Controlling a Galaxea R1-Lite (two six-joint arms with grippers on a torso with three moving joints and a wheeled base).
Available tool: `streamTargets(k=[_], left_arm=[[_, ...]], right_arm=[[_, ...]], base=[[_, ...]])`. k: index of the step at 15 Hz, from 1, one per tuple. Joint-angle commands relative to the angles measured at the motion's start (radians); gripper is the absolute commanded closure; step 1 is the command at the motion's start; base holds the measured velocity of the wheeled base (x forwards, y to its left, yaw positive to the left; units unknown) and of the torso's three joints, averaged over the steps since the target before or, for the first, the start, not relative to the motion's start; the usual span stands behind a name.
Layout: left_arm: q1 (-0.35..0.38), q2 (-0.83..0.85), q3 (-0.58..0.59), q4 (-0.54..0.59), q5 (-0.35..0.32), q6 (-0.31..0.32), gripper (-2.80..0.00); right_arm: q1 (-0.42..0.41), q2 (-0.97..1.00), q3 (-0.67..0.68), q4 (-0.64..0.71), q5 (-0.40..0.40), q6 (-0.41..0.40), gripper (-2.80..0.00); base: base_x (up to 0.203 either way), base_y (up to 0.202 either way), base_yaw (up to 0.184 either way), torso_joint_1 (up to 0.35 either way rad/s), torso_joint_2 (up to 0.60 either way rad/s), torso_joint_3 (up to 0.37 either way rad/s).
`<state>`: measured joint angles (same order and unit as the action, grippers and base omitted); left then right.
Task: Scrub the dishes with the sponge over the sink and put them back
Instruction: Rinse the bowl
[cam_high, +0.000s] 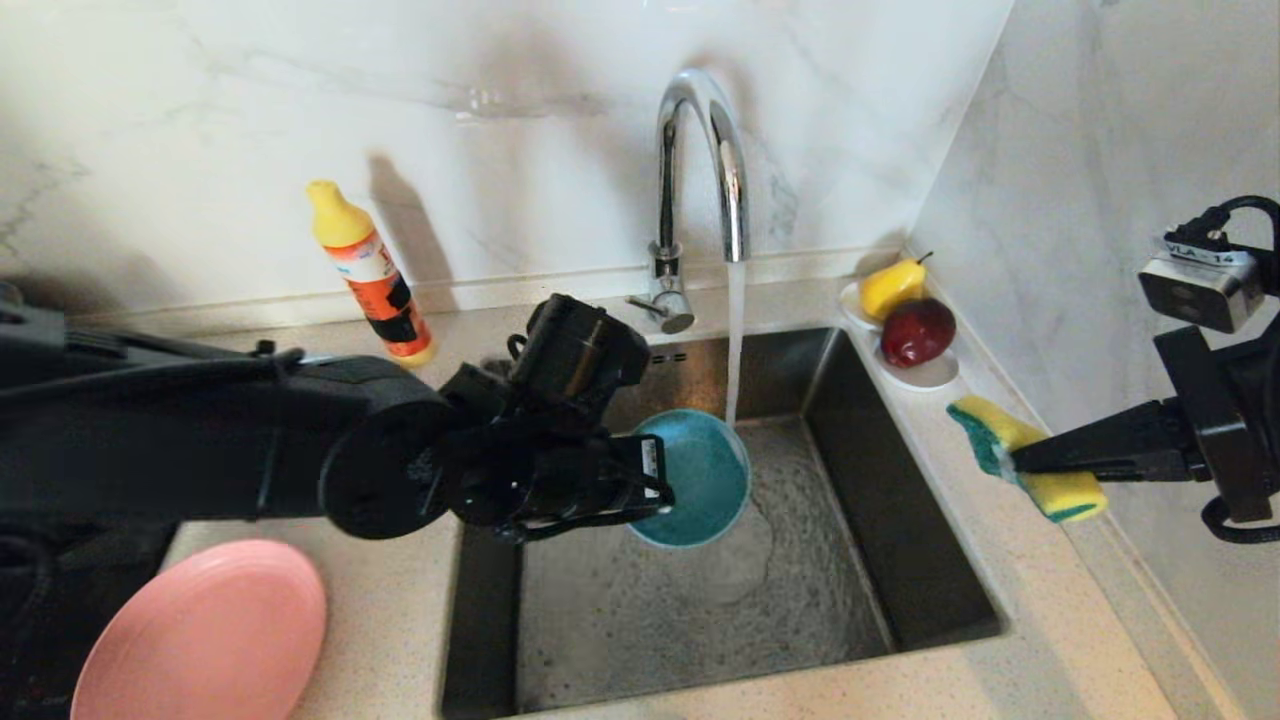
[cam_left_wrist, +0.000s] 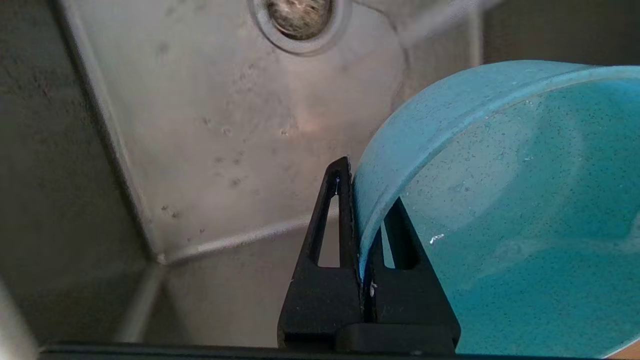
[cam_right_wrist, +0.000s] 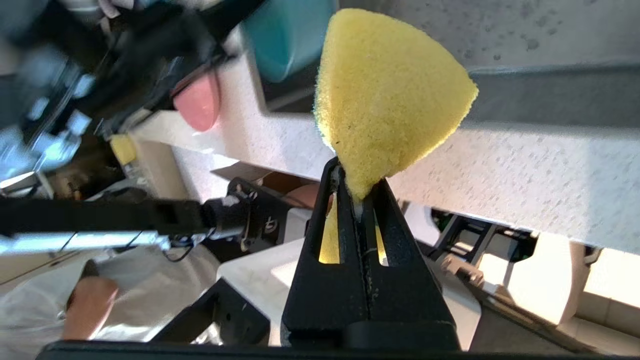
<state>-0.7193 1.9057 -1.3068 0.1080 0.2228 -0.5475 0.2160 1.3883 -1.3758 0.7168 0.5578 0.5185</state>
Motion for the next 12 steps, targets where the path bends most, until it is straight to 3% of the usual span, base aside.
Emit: streamTargets(k=[1,6,12], left_arm=[[0.043,0.124,-0.067,0.005,0.000,-0.031,0.00],[0.124,0.218,-0.193,-0.004,-0.004,-0.069,0.00],[0.119,0.281,-0.321,0.010,-0.023,-0.089,0.00]], right_arm=[[-0.003,-0.004,0.015,-0.004,0.016,0.003,0.00],[-0.006,-0.002,0.030,-0.057,0.022,0.009,0.00],[-0.027,-0.017,0.027,-0.057,0.020,0.008,0.00]], base=[[0.000,0.000,0.000,0.000,0.00,0.000],[0.000,0.000,0.000,0.000,0.00,0.000],[0.000,0.000,0.000,0.000,0.00,0.000]])
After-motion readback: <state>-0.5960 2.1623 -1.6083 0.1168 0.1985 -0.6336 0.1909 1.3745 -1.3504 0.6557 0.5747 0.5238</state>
